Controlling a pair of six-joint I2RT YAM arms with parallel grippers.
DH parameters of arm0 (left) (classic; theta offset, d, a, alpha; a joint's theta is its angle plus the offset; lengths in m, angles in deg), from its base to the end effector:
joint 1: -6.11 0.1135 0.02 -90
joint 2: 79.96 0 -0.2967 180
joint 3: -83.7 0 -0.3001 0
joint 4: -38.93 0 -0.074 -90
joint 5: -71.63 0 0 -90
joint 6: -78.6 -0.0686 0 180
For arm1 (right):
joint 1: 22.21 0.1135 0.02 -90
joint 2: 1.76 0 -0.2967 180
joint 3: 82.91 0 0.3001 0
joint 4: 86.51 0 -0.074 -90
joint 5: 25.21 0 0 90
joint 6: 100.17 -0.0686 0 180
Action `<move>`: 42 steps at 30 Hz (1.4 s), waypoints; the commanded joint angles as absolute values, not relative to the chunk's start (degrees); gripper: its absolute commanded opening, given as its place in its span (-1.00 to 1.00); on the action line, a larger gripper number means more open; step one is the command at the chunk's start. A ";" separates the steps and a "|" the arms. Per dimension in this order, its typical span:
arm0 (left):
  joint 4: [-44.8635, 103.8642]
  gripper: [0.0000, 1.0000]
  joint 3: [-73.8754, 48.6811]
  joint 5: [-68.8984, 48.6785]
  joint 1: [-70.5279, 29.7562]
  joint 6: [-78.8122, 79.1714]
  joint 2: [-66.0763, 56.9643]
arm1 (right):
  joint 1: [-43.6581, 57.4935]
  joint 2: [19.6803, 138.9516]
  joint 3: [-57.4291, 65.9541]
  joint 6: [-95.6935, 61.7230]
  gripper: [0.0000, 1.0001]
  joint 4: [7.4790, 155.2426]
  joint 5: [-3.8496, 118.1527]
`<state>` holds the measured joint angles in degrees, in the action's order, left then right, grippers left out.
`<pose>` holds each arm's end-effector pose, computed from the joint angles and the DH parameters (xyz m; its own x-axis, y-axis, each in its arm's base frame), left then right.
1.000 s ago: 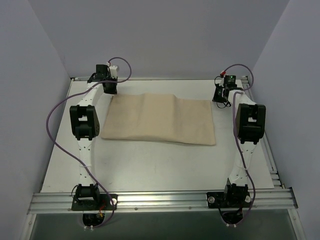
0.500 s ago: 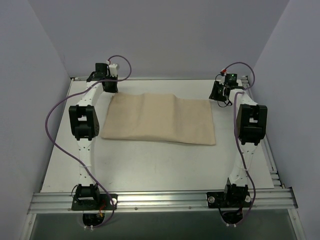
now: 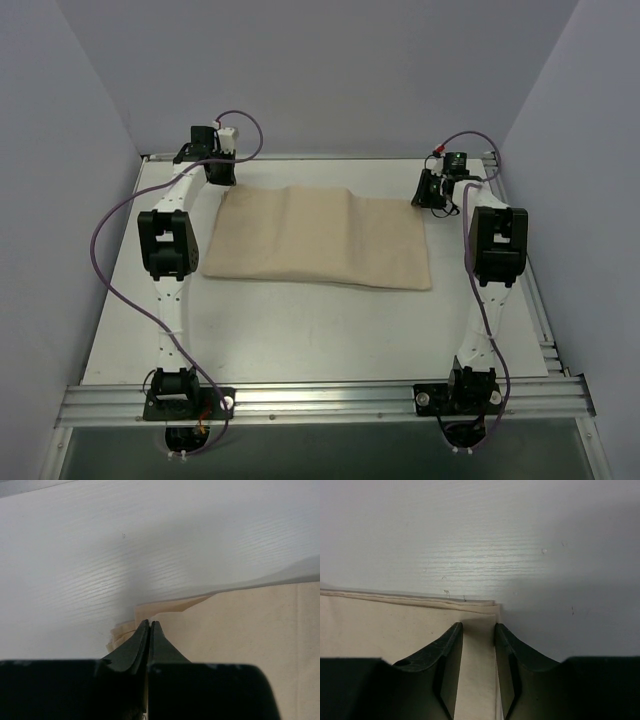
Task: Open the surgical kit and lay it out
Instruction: Open the surgical kit at the center of the board.
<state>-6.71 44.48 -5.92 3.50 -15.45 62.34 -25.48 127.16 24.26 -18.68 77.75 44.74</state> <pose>0.6493 -0.0444 0.1836 -0.7172 0.1017 -0.6894 0.2422 0.9640 -0.1097 0.5954 -0.0105 0.1489 -0.6332 0.1754 -0.7538 -0.1257 0.9377 0.3238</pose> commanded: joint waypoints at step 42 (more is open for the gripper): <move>-19.53 -0.95 33.82 10.54 11.30 -19.74 41.34 | -25.11 99.32 4.49 -23.88 -1.00 81.34 39.04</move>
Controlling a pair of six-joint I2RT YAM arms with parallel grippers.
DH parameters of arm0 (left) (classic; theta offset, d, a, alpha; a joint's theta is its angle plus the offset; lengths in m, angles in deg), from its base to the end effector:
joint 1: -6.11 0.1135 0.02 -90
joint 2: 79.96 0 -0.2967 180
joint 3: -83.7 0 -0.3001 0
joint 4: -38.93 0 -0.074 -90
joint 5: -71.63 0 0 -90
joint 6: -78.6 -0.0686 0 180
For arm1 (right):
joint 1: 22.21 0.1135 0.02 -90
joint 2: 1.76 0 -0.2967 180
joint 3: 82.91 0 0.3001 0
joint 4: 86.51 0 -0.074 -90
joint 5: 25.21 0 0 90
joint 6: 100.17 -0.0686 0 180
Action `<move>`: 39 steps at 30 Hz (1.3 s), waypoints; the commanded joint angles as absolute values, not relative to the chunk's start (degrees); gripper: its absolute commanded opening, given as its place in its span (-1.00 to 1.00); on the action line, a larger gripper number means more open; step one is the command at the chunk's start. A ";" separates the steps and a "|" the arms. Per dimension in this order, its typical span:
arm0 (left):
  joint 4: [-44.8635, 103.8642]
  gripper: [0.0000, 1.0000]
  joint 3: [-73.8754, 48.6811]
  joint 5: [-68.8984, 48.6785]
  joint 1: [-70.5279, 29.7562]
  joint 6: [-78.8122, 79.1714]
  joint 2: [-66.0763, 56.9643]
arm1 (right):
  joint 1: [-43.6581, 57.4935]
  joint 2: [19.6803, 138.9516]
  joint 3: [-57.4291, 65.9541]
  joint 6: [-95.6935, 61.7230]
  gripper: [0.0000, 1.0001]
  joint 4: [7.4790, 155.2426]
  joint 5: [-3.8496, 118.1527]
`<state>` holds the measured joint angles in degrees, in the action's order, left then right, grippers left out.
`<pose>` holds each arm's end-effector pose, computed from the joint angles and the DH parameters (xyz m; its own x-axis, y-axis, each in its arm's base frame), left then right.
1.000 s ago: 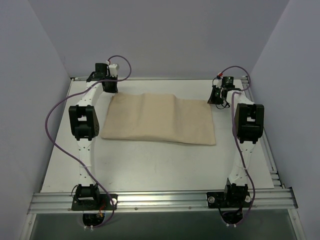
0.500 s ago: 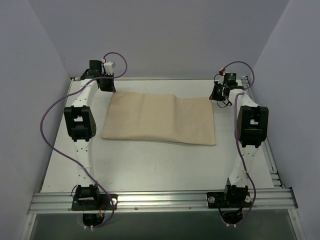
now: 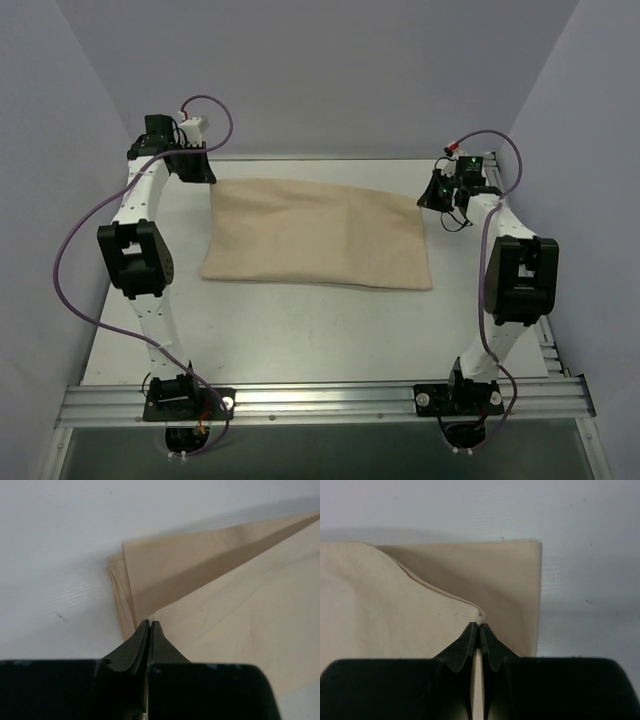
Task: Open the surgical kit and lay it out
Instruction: Open the surgical kit at the center of the board.
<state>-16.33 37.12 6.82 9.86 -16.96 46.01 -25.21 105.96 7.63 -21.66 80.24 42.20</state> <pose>0.5839 0.0090 0.2917 -0.7140 0.0411 -0.6990 0.2966 0.9220 -0.2488 0.5161 -0.0007 0.2379 -0.5519 0.2131 -0.8062 -0.1760 0.9152 0.3624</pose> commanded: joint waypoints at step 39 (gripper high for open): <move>-54.77 -0.95 -24.12 -5.18 18.07 -63.33 -15.18 | -20.72 31.03 -37.97 -44.45 -1.00 33.28 49.32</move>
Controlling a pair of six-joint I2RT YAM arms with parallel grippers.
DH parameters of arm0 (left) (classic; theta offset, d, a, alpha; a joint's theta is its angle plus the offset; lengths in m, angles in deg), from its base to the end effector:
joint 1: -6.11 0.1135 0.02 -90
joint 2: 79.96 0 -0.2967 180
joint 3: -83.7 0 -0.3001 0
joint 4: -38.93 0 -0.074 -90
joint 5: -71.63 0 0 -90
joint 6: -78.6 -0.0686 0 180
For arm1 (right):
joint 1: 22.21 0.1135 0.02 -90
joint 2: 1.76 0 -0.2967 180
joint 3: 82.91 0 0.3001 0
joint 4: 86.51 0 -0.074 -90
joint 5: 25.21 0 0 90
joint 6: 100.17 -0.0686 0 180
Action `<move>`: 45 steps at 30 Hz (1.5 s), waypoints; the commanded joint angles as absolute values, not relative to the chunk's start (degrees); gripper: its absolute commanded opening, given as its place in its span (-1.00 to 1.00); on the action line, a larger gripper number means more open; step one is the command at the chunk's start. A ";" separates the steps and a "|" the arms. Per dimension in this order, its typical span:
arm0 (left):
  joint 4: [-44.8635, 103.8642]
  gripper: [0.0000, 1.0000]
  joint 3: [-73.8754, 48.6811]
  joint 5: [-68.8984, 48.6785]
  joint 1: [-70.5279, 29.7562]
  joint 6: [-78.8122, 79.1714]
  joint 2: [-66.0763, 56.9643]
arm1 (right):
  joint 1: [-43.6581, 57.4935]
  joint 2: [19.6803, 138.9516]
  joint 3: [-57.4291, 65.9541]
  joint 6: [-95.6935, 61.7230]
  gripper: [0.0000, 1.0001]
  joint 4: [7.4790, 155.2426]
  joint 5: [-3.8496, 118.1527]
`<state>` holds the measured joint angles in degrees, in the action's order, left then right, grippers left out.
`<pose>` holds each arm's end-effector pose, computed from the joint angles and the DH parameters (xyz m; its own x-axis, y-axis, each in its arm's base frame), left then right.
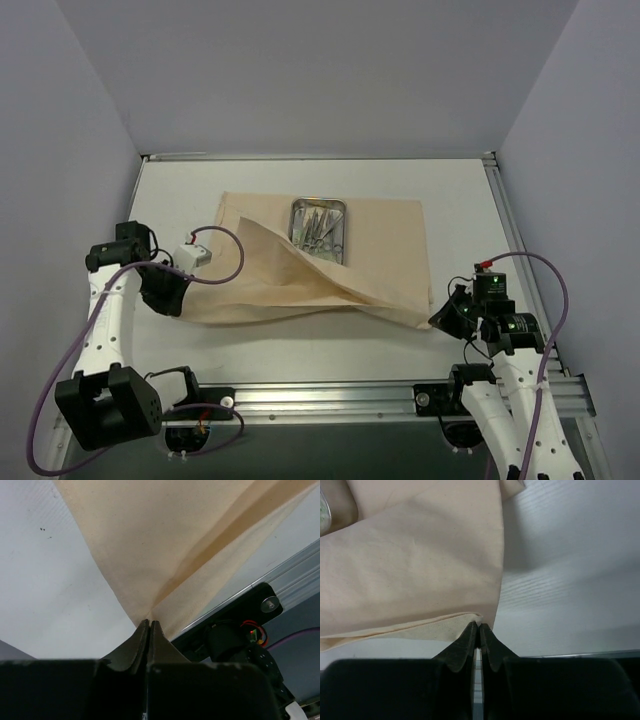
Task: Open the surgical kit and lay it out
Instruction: Open the surgical kit at the center of the board, then smooth out the surgical kit at the center of the board.
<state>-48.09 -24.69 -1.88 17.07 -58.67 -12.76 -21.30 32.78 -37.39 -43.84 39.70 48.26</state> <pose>0.2219 0.0231 0.2715 -0.7682 0.5687 -0.2940 0.6158 0.7820 -0.0965 0.1724 0.0223 0.2439 -0.6896 0.5206 -0.5033 0.1904 0.8010 0.5676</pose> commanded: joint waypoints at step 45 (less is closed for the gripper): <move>-41.53 0.82 1.53 -3.24 15.27 -40.87 -0.29 | -15.97 63.50 -17.77 -33.99 0.10 58.80 55.20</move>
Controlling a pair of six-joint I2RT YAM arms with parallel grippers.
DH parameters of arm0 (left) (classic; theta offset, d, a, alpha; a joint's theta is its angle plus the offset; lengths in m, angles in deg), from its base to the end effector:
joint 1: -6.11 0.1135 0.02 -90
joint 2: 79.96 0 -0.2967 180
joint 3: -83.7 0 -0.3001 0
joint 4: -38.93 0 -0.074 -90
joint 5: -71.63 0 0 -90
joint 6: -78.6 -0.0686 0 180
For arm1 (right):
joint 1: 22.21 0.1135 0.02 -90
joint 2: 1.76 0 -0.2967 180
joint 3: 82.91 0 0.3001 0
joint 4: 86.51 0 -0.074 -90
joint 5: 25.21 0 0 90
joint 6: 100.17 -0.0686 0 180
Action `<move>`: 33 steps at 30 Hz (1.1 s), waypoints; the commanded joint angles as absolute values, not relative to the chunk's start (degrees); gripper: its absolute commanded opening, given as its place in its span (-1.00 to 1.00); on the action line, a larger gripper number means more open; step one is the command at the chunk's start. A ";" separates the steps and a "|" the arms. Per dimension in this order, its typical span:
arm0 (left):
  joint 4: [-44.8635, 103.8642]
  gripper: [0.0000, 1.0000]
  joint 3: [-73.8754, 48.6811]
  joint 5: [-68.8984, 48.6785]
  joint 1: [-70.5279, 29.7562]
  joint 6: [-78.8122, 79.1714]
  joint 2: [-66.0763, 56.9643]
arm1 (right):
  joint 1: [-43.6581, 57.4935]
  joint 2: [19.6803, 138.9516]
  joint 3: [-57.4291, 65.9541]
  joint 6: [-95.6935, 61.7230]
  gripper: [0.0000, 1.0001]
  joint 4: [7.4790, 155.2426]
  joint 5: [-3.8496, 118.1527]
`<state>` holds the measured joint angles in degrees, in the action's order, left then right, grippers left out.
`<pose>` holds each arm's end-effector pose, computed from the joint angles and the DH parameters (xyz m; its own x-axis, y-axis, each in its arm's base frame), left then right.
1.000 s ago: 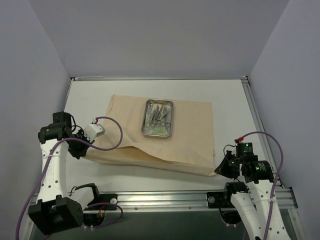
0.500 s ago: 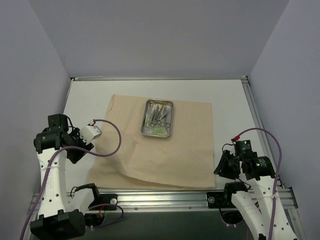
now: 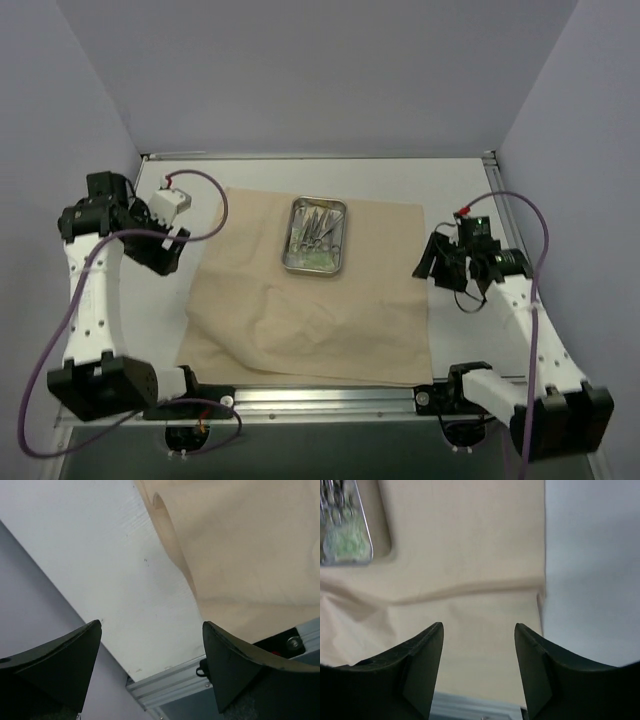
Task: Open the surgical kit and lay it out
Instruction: Smooth out the surgical kit at the center of the board.
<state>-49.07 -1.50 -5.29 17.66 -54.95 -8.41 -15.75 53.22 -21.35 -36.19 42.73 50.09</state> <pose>0.2597 0.0372 0.3860 -0.7115 0.5396 -0.4502 0.5377 0.8305 0.1455 0.2450 0.0453 0.2931 -0.7494 0.3422 -0.5669 0.0435 0.8797 0.4735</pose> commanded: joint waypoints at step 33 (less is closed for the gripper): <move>-31.05 -0.95 60.51 -11.53 3.92 -20.02 74.11 | -21.86 134.11 31.36 -29.85 -1.00 73.34 49.59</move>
<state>-29.92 57.71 -15.10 4.03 -20.44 70.42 -21.56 130.46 29.09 -27.99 75.30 52.26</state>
